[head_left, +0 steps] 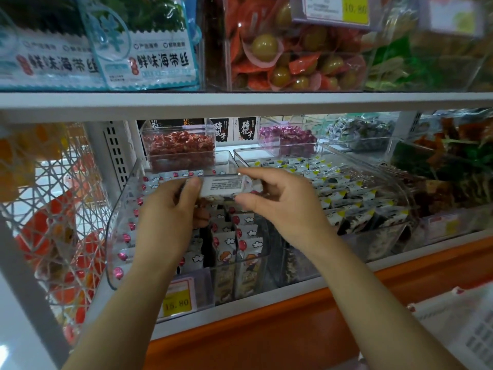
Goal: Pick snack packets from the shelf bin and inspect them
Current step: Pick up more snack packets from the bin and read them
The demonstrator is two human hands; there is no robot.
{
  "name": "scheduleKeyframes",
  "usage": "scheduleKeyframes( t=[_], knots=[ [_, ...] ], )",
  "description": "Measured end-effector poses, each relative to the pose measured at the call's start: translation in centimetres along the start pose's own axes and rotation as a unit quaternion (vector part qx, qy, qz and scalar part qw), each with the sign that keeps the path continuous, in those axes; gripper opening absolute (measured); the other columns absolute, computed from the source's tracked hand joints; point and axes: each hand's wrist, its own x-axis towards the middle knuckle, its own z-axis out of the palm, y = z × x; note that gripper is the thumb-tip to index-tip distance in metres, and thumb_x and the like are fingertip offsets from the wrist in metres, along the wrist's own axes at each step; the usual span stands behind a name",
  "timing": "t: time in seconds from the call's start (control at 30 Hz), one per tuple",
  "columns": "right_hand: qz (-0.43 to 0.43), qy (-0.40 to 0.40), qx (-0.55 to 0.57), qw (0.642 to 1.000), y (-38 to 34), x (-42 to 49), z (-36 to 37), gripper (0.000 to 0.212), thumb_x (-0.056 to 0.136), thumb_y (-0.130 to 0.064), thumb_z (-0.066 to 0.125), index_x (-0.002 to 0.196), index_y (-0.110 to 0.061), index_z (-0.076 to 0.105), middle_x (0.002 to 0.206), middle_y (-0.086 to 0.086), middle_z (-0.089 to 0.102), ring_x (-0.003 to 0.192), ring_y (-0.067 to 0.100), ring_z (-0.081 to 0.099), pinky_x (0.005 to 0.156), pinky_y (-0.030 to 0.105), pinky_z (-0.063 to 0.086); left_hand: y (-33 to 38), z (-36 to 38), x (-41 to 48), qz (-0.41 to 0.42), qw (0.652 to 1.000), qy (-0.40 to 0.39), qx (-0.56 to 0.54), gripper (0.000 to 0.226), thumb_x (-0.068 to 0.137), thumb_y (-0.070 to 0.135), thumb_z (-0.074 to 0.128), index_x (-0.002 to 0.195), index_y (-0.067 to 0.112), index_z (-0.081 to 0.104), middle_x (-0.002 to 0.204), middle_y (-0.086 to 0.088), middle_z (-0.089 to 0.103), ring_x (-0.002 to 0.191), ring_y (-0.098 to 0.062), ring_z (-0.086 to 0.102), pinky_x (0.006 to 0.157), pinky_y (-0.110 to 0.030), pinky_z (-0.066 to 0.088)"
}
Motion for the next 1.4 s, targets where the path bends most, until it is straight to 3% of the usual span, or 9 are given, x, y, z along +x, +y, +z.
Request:
scheduleKeyframes(
  t=[0.13,0.2,0.27,0.4,0.6,0.8,1.03,1.23,1.4],
  knots=[
    [0.018,0.107,0.038,0.993,0.0,0.9,0.2,0.013,0.086,-0.014,0.064,0.095,-0.022,0.066,0.092,0.005,0.07,0.082,0.02,0.069,0.076,0.044,0.057,0.1,0.3,0.3,-0.005,0.999,-0.012,0.042,0.036,0.098,0.041,0.035,0.112,0.019,0.059,0.095,0.002,0.068,0.081,-0.016,0.066,0.071,-0.043,0.056],
    [0.045,0.156,0.033,0.986,0.5,2.0,-0.2,0.004,0.087,-0.013,0.063,0.088,-0.016,0.064,0.088,0.012,0.069,0.081,0.026,0.068,0.076,0.047,0.056,-0.2,0.3,0.8,-0.001,0.996,-0.023,0.09,0.044,0.097,0.042,0.035,0.134,0.019,0.045,0.125,-0.002,0.059,0.106,-0.019,0.058,0.09,-0.039,0.048],
    [0.069,0.184,0.034,0.98,1.0,3.1,-0.4,0.007,0.089,-0.012,0.062,0.087,-0.006,0.063,0.087,0.018,0.067,0.08,0.03,0.067,0.077,0.046,0.056,-0.3,0.5,1.6,0.016,0.987,-0.044,0.155,0.043,0.098,0.033,0.04,0.139,0.017,0.041,0.135,-0.005,0.051,0.113,-0.019,0.052,0.091,-0.03,0.039],
    [0.089,0.211,0.061,0.972,2.0,4.0,0.2,0.018,0.09,-0.013,0.06,0.104,-0.001,0.06,0.09,0.012,0.065,0.08,0.027,0.068,0.073,0.034,0.058,-0.4,1.6,5.4,0.05,0.947,-0.113,0.297,0.035,0.098,0.02,0.042,0.129,0.006,0.052,0.132,-0.017,0.053,0.114,-0.03,0.052,0.094,-0.034,0.041],
    [0.114,0.238,0.073,0.962,3.0,5.0,0.2,0.008,0.091,-0.014,0.059,0.095,-0.011,0.053,0.094,0.011,0.062,0.088,0.033,0.065,0.083,0.05,0.052,-1.7,5.0,10.5,0.04,0.876,-0.246,0.413,0.024,0.099,0.023,0.036,0.088,0.008,0.052,0.111,-0.018,0.058,0.108,-0.034,0.052,0.097,-0.049,0.041],
    [0.111,0.246,0.067,0.96,3.6,5.3,0.0,0.009,0.092,-0.015,0.057,0.085,-0.014,0.052,0.091,0.016,0.061,0.087,0.038,0.063,0.082,0.054,0.05,-4.2,7.0,11.5,0.011,0.867,-0.293,0.404,0.04,0.101,0.023,0.026,0.114,-0.007,0.049,0.122,-0.028,0.051,0.112,-0.035,0.048,0.095,-0.036,0.035],
    [0.111,0.243,0.084,0.96,3.7,5.3,0.5,0.007,0.093,-0.013,0.056,0.089,-0.017,0.052,0.082,0.001,0.058,0.086,0.032,0.064,0.082,0.05,0.053,-5.0,6.5,12.0,-0.056,0.851,-0.321,0.412,0.037,0.102,0.026,0.018,0.114,0.005,0.047,0.131,-0.015,0.046,0.132,-0.031,0.029,0.109,-0.045,0.024],
    [0.101,0.235,0.053,0.965,3.5,5.3,0.8,0.004,0.093,-0.012,0.055,0.094,-0.009,0.052,0.093,0.018,0.06,0.09,0.037,0.062,0.083,0.052,0.05,-3.6,5.9,11.1,0.002,0.835,-0.331,0.44,0.041,0.102,0.03,0.013,0.094,0.009,0.048,0.113,-0.012,0.051,0.126,-0.025,0.036,0.108,-0.047,0.015],
    [0.009,0.188,-0.059,0.98,3.2,6.8,0.6,0.007,0.09,-0.007,0.058,0.096,-0.003,0.06,0.087,0.006,0.06,0.075,0.013,0.057,0.072,0.019,0.048,-4.4,4.9,9.8,0.042,0.819,-0.335,0.464,0.051,0.101,0.039,0.013,0.125,0.019,0.054,0.147,-0.003,0.04,0.143,-0.017,0.016,0.114,-0.051,0.003]
  ],
)
